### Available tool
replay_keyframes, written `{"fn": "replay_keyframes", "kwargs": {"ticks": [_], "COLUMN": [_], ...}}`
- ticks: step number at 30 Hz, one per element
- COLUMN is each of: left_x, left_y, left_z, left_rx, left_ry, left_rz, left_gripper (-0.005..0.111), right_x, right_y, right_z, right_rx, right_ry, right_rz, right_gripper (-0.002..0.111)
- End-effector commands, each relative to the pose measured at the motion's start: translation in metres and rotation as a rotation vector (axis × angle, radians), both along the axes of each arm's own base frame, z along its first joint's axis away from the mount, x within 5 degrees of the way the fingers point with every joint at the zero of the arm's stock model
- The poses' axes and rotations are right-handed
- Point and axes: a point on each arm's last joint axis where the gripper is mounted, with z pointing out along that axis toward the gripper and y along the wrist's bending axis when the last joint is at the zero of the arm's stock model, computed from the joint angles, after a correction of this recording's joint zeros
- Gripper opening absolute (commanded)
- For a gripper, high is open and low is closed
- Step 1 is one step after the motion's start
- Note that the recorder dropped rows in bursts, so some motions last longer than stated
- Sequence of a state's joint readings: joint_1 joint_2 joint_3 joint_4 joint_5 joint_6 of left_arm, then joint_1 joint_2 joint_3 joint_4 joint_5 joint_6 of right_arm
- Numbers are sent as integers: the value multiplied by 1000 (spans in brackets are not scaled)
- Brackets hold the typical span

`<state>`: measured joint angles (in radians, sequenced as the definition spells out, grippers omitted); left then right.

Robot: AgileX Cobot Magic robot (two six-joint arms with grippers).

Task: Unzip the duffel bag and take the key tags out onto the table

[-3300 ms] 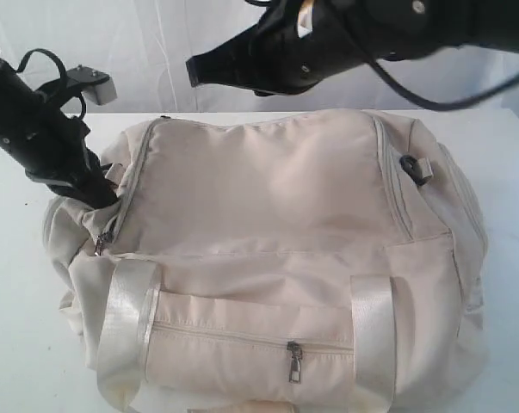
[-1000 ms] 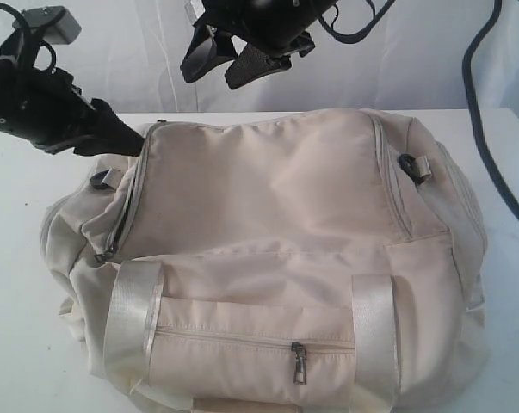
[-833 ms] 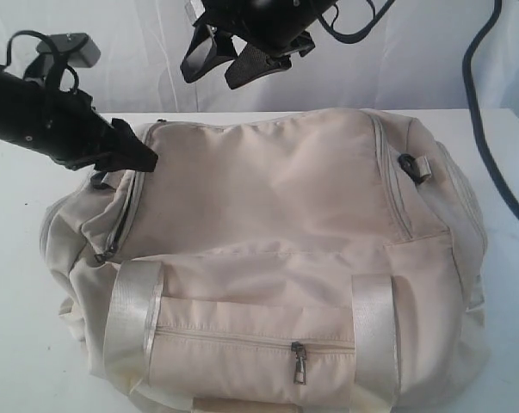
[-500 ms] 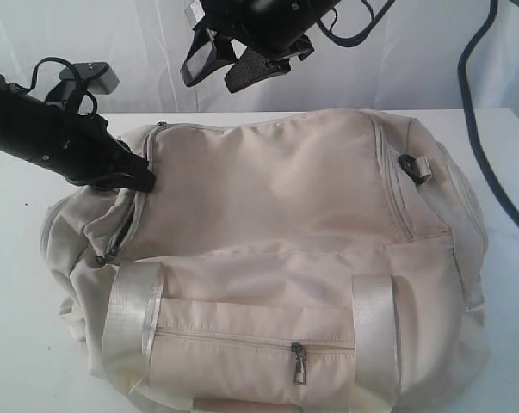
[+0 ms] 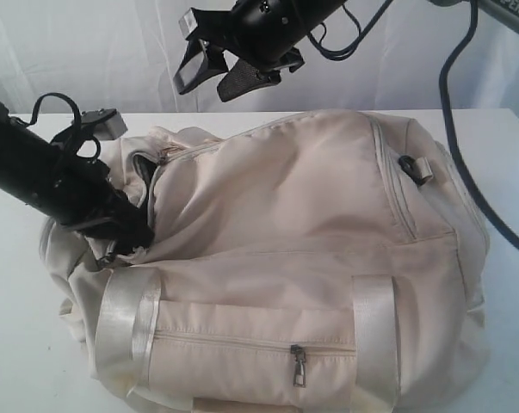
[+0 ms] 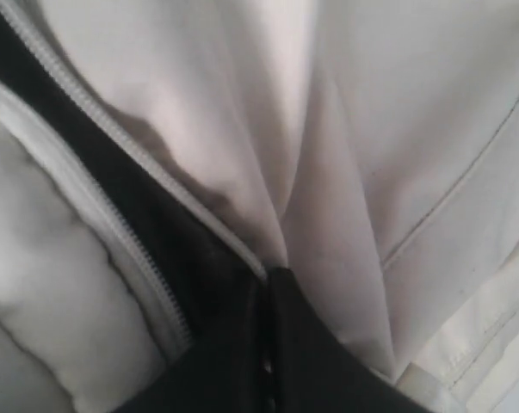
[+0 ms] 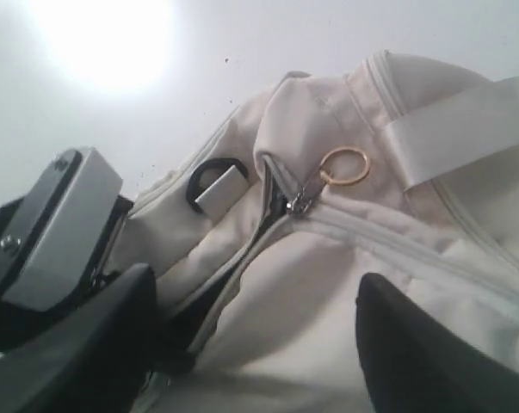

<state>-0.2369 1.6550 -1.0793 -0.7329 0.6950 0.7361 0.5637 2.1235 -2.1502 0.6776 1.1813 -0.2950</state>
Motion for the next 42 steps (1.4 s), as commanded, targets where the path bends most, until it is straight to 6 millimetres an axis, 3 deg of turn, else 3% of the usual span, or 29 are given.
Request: {"fn": "replay_keyframes", "kwargs": {"ticks": [1, 11, 17, 28, 34, 38, 42], "left_x": [-11, -17, -18, -19, -19, -19, -19], "left_y": [0, 0, 0, -1, -1, -1, -1], "left_z": [-10, 5, 9, 9, 9, 9, 9], "left_rx": [10, -10, -14, -29, -29, -29, -28], "left_ry": [55, 11, 2, 8, 7, 7, 4], "left_rz": [-33, -46, -52, -56, -54, -54, -52], "left_gripper": [0, 0, 0, 0, 0, 0, 0], "right_x": [6, 21, 27, 32, 30, 32, 34], "right_y": [17, 54, 58, 69, 72, 71, 65], "right_z": [-13, -74, -108, -128, -135, -126, -110], "right_rx": [36, 44, 9, 98, 116, 140, 155], "right_ry": [-23, -11, 101, 196, 252, 222, 188], "right_rz": [-34, -113, -179, -230, -227, -246, -250], "right_gripper": [62, 62, 62, 60, 28, 0, 0]}}
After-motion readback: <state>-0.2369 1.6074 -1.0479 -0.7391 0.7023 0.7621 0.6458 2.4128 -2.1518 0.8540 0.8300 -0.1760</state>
